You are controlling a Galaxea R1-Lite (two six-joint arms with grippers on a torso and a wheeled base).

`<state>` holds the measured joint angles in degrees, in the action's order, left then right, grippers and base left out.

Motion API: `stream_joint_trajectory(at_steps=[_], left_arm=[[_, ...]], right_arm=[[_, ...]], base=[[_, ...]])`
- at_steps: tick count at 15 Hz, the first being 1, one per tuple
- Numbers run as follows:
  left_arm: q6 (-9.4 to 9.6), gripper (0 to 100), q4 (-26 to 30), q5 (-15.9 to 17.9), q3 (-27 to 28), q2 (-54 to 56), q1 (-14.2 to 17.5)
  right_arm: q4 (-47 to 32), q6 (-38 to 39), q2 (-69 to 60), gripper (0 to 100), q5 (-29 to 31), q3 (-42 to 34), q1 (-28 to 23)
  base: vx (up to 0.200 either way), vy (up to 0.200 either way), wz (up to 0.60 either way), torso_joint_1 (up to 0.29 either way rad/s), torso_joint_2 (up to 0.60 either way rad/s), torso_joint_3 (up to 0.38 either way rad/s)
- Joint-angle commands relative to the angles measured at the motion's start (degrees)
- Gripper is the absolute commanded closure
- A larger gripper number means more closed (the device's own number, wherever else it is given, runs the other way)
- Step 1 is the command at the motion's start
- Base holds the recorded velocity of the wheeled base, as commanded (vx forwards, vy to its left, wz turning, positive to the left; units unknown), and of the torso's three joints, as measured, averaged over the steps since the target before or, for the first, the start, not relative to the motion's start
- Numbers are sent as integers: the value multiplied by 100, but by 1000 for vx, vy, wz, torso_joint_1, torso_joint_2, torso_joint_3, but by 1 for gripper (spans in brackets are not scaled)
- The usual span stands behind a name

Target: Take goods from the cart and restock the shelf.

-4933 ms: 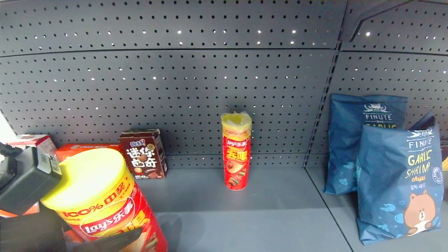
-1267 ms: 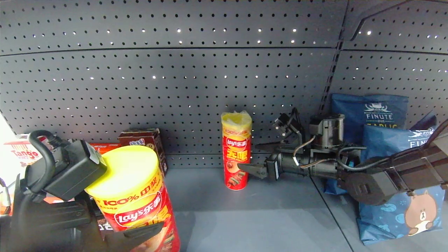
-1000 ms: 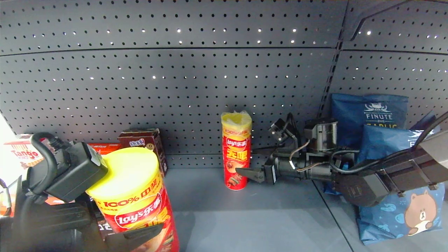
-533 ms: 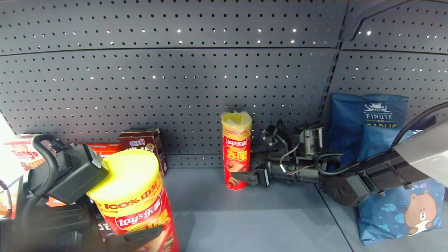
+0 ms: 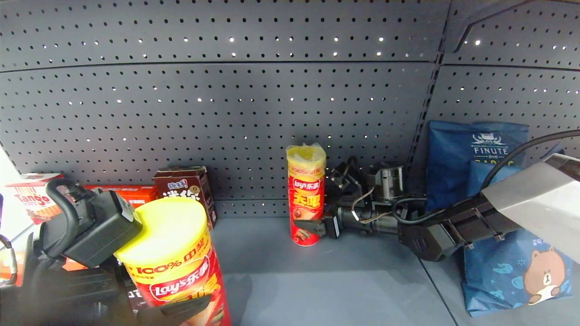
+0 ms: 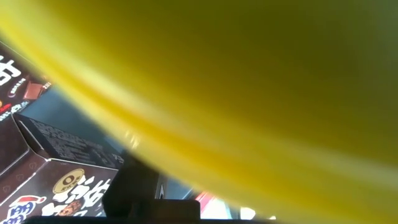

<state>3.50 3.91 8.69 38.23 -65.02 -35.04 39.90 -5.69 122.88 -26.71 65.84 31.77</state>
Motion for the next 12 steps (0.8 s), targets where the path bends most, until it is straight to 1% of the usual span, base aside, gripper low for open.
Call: stream_joint_trajectory(at_steps=[1, 3, 4, 10, 12], left_arm=[[2, 100, -5, 1, -17, -1, 6], [2, 100, -5, 1, -17, -1, 6], [2, 100, -5, 1, -17, -1, 6], [2, 100, -5, 1, -96, 7, 6], [2, 100, -13, 1, -219, 113, 14]], right_arm=[[9, -2, 140, 0, -10, 87, 5], [9, 7, 236, 0, -10, 227, 14], [9, 7, 254, 100, -27, 254, 31], [27, 16, 184, 100, -18, 210, 172], [27, 16, -89, 100, -10, 52, 286]], base=[[0, 0, 0, 0, 0, 0], [0, 0, 0, 0, 0, 0], [0, 0, 0, 0, 0, 0], [0, 0, 0, 0, 0, 0], [0, 0, 0, 0, 0, 0]])
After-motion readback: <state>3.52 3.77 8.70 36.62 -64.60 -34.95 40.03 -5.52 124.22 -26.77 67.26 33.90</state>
